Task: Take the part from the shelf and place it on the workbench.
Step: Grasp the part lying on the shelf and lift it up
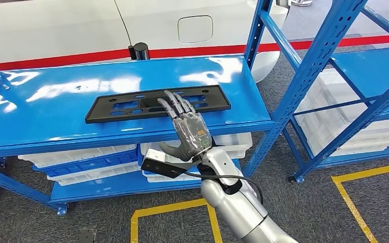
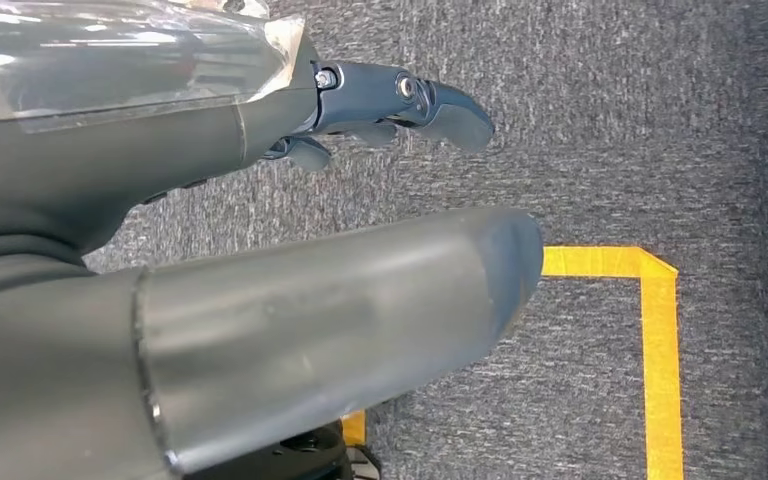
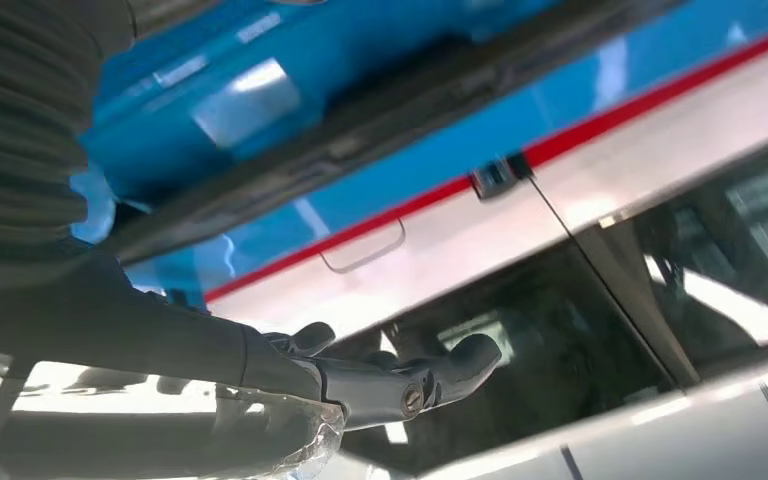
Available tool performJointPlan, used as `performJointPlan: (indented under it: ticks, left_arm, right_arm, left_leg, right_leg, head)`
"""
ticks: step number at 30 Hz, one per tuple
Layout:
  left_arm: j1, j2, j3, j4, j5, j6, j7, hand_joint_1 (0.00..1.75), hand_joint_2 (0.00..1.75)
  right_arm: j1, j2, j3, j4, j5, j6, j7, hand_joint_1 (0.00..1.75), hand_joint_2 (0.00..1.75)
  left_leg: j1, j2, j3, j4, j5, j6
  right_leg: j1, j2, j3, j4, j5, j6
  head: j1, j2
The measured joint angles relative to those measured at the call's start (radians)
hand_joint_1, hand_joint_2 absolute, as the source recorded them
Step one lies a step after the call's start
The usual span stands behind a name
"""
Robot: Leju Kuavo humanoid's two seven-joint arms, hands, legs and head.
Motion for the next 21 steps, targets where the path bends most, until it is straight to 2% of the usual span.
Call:
performJointPlan:
  ticks: [7,17,21]
  left_arm:
    - [-0.007,0.0,-0.004,-0.007,-0.033,-0.001,0.01,0.0,0.0]
    - [-0.013,-0.003,-0.005,-0.007,-0.041,-0.001,0.011,0.0,0.0]
    - [-0.013,-0.004,-0.004,-0.007,-0.035,-0.008,0.002,0.0,0.0]
  right_arm:
    - [0.019,0.035,0.019,0.11,0.047,-0.017,0.053,0.0,1.75]
    - [-0.029,0.09,0.026,0.284,0.095,-0.045,0.071,0.0,1.75]
    - [-0.07,0.106,0.038,0.332,0.166,-0.107,0.099,0.0,1.75]
  left_leg:
    - [0.0,0.0,0.0,0.0,0.0,0.0]
    - [0.0,0.0,0.0,0.0,0.0,0.0]
    - [0.0,0.0,-0.001,0.0,0.0,0.0]
  right_leg:
    - [0.0,0.0,0.0,0.0,0.0,0.0]
    - [0.0,0.0,0.0,0.0,0.0,0.0]
    - [0.0,0.0,0.0,0.0,0.0,0.0]
  head:
    - [0.0,0.0]
    - [0.0,0.0]
    - [0.0,0.0]
